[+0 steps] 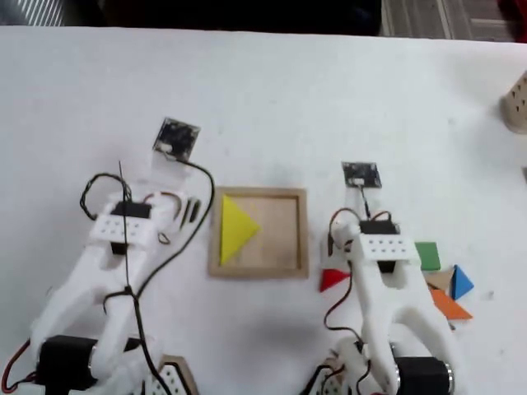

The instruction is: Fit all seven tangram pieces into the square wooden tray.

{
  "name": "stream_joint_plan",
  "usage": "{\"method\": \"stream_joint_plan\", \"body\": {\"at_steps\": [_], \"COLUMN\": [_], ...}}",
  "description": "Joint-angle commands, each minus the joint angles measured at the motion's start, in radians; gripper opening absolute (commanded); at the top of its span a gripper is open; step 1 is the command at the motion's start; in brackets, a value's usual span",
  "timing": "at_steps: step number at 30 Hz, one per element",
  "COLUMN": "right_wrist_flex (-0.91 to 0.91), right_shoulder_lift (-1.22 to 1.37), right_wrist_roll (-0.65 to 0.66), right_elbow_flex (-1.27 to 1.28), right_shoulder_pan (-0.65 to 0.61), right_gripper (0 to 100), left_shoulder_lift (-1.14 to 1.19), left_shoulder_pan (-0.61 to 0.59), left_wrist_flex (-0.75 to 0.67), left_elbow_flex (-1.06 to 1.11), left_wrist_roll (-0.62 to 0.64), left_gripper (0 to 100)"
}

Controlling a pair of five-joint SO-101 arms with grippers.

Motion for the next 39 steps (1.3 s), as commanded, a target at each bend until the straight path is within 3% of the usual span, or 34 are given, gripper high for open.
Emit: {"method": "stream_joint_plan", "body": {"at_steps": [1,15,26,36,39], "right_wrist_flex": [-0.018,-0.016,-0.027,0.111,0.168], "right_shoulder_lift": [0.013,0.019,0.03,0.306,0.4], "right_wrist_roll": [-0.087,-0.089,-0.192,-0.178,-0.12], "right_elbow_flex": [0.003,-0.014,-0.021,-0.226,-0.31], "right_shoulder_pan": [-0.054,-0.084,-0.085,-0.111,-0.11], "right_gripper": [33.7,28.9,35.1,34.8,26.9], "left_shoulder_lift": [-0.042,-0.042,-0.042,-0.044,-0.044], "left_shoulder_pan": [0.01,0.007,0.007,0.005,0.004], "left_wrist_flex": [0.008,0.008,0.008,0.008,0.008], "left_elbow_flex": [-0.015,-0.015,-0.015,-0.014,-0.014], "left_wrist_roll": [-0.009,-0.009,-0.009,-0.009,-0.009], "left_gripper": [20,20,20,20,20]}}
